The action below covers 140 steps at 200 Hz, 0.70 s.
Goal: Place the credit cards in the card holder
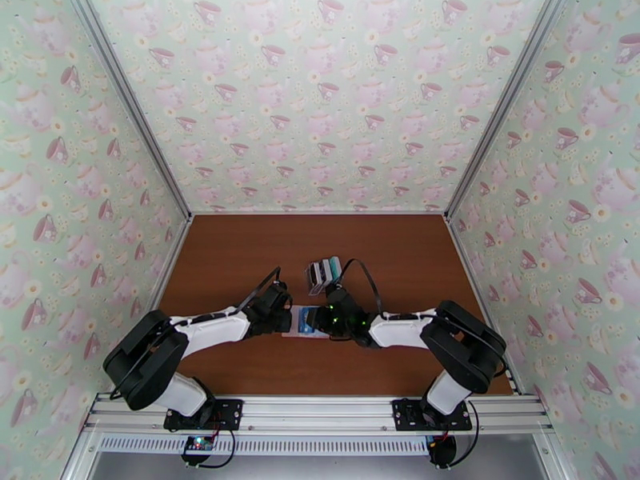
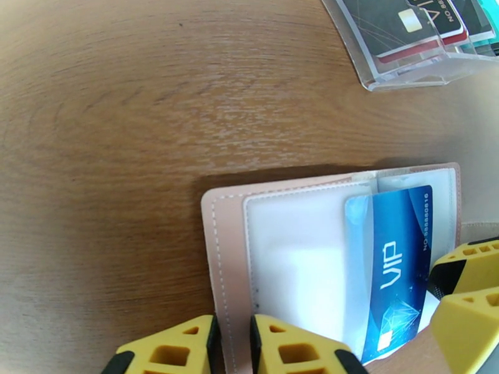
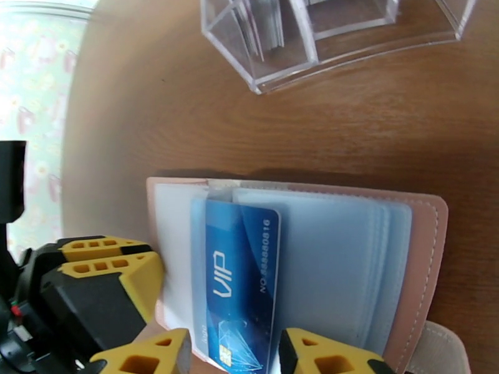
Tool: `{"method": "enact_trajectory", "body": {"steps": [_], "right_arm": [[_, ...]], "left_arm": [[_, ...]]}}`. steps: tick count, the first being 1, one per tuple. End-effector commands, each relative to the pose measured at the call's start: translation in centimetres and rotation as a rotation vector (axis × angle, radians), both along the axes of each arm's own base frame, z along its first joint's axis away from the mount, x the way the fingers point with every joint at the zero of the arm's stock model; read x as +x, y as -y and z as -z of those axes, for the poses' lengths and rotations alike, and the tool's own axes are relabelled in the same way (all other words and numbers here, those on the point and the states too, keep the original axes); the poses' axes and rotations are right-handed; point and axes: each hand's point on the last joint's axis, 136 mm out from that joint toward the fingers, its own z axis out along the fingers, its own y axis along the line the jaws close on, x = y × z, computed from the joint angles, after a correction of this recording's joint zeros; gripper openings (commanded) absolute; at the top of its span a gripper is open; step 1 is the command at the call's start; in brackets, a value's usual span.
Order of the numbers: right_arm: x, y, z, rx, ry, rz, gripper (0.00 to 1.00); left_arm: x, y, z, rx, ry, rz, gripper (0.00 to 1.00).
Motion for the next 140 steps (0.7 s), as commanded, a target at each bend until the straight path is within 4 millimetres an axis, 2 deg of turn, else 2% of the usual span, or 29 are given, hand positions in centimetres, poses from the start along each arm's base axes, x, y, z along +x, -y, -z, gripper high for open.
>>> {"method": "enact_trajectory", "body": {"steps": [1, 79, 140], "right_arm": [[-0.6, 0.9, 1.6, -0.129, -0.022, -0.027, 0.43], [-0.3, -0.9, 0.9, -0.171, -0.011, -0.079, 0.42], [0.0, -1.6, 0.5, -0.250, 0.009, -0.096, 0.42]], "left_arm": [[-2.1, 0.3, 1.2, -0.027, -0.082, 0.028, 0.24], [-2.1, 1.1, 1.2, -0.072, -0.089, 0.037, 0.19], [-2.1, 1.3, 0.6, -0.102, -0.072, 0.037, 0.16]]}}
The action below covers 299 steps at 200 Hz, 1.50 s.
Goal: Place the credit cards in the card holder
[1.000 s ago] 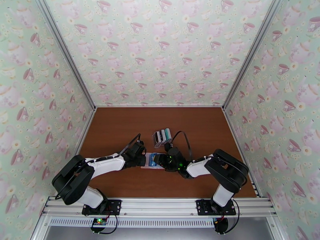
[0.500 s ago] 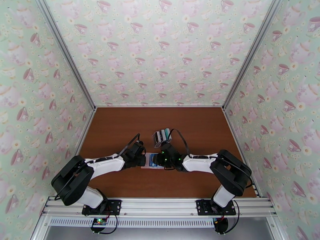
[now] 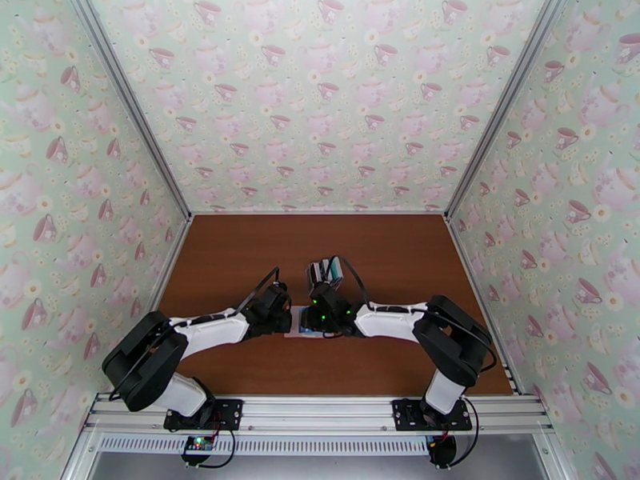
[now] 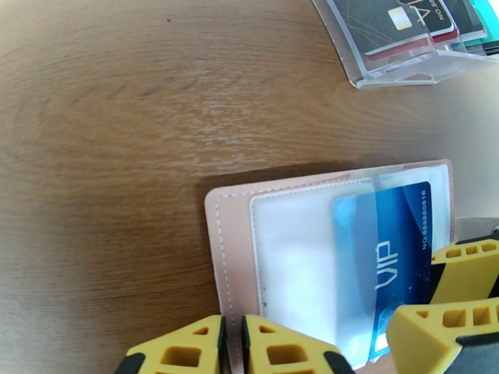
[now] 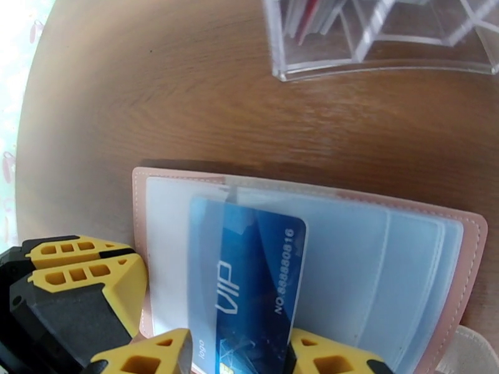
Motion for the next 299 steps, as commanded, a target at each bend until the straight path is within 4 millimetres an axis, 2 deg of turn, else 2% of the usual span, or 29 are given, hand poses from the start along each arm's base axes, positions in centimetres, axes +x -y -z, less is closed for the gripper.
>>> {"method": "enact_trajectory", "body": {"steps": [1, 55, 93, 111, 164, 299], "right_arm": [[0.0, -0.1, 0.3, -0.062, 0.004, -0.020, 0.42], [-0.5, -1.7, 0.7, -0.081, -0.014, -0.057, 0.41], [-0.3, 0.3, 0.3, -0.162, 0.028, -0.024, 0.42], [0.0, 0.6, -0.1, -0.184, 0.042, -0.026, 0.42], [0.2, -0.5, 0.3, -0.195, 0.033, -0.047, 0.42], [-0.5, -3.9, 0.5, -0.188, 0.032, -0.102, 0.41]], "left_arm": [[-1.8, 0.7, 0.5, -0.053, -0.064, 0.037, 0.16], [-1.7, 1.1, 0.0, -0.090, -0.055, 0.030, 0.15], [-1.8, 0.4, 0.0, -0.087, -0.052, 0.012, 0.15], [-1.7, 0.0, 0.1, -0.089, -0.052, 0.003, 0.14], [-1.3, -0.5, 0.0, -0.099, -0.053, -0.013, 0.06], [-0.5, -0.2, 0.1, -0.128, -0.061, -0.017, 0.05]]}}
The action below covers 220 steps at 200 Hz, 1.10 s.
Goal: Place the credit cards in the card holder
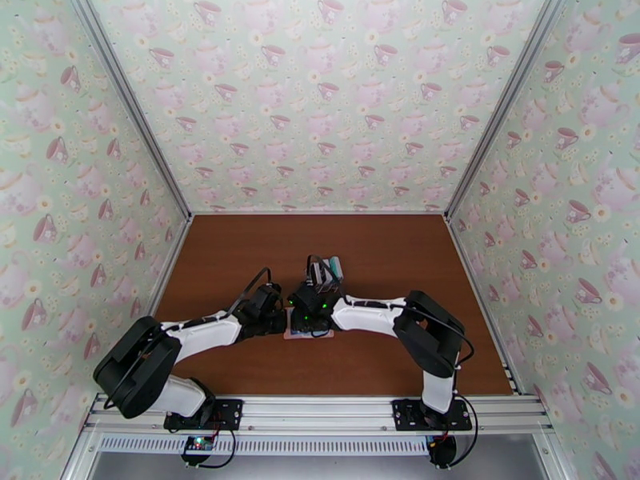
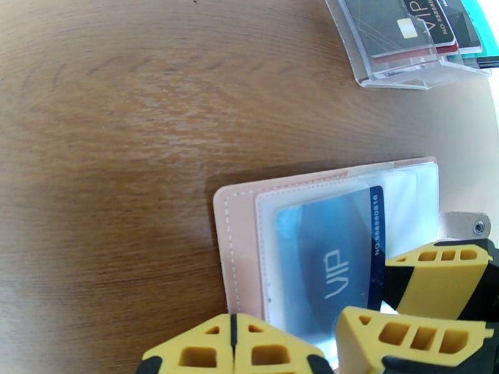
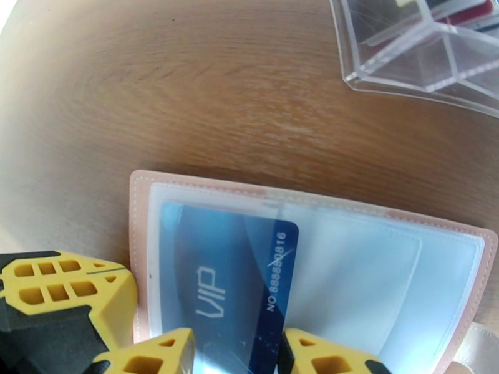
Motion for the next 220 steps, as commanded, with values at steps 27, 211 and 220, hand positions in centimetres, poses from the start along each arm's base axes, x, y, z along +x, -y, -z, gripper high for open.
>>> {"method": "enact_trajectory", "body": {"steps": [27, 211, 220], "right_arm": [[-0.6, -2.2, -0.4, 0.052, -0.015, -0.032, 0.40], [-0.7, -0.2, -4.2, 0.048, 0.077, -0.009, 0.47], [-0.6, 0.1, -4.5, 0.050, 0.085, -0.005, 0.47]], "left_arm": [[-0.2, 0.7, 0.2, -0.040, -0.020, 0.019, 0.05], [0.9, -1.1, -2.7, -0.030, 0.039, -0.028, 0.16], [1.1, -1.2, -3.2, -0.032, 0.047, -0.027, 0.18]]}}
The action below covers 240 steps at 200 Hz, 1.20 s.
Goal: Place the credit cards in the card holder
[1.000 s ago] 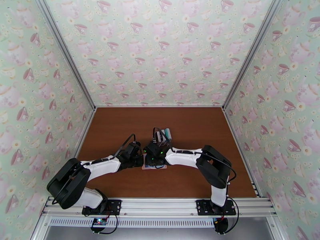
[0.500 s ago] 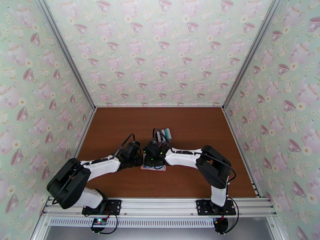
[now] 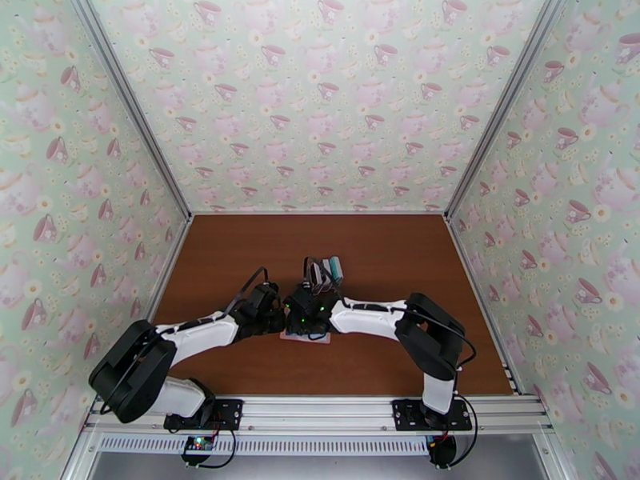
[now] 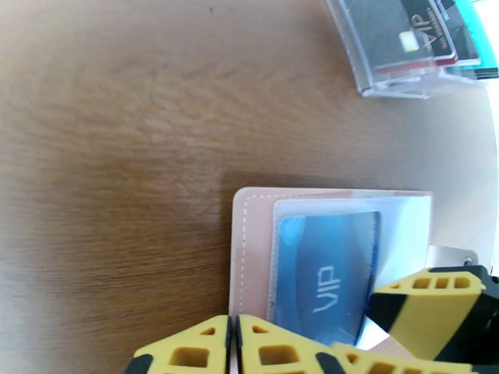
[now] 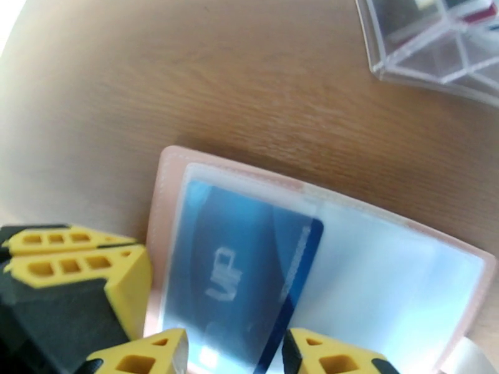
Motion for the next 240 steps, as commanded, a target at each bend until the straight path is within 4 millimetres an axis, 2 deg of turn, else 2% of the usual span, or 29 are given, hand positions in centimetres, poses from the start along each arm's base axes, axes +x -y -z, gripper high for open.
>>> {"method": "enact_trajectory", "body": {"steps": [1, 38, 81, 109, 138, 160, 172, 190, 216, 240], "right_arm": [[0.3, 0.9, -2.1, 0.006, 0.058, 0.004, 0.47], [0.8, 2.7, -2.3, -0.004, 0.068, 0.032, 0.47], [1.1, 4.8, -1.5, 0.003, 0.057, 0.064, 0.46], [1.4, 5.7, -0.9, 0.022, 0.046, 0.080, 0.47], [1.8, 5.5, -0.6, 0.071, 0.028, 0.081, 0.48], [2.1, 5.3, -0.3, 0.080, 0.021, 0.081, 0.48], [2.3, 5.3, -0.1, 0.077, 0.021, 0.083, 0.48], [2.5, 5.4, 0.3, 0.071, 0.015, 0.089, 0.47], [2.9, 5.5, 0.8, 0.062, 0.009, 0.098, 0.46], [3.0, 5.5, 1.2, 0.060, 0.002, 0.098, 0.45]], "left_arm": [[0.7, 0.0, -1.9, -0.011, 0.032, 0.013, 0.19], [1.1, 0.5, -3.9, -0.048, 0.060, 0.024, 0.23], [0.2, 2.9, -6.2, -0.136, 0.097, 0.088, 0.23], [-0.6, 4.6, -6.6, -0.175, 0.105, 0.134, 0.24], [-1.4, 6.2, -5.7, -0.185, 0.088, 0.173, 0.28], [-1.9, 6.7, -4.6, -0.177, 0.071, 0.181, 0.29], [-2.1, 6.5, -4.0, -0.166, 0.064, 0.178, 0.31], [-2.3, 6.0, -2.9, -0.142, 0.050, 0.168, 0.40], [-2.8, 5.1, -1.4, -0.103, 0.026, 0.148, 0.48], [-3.2, 4.6, -0.9, -0.093, 0.020, 0.141, 0.53]]}}
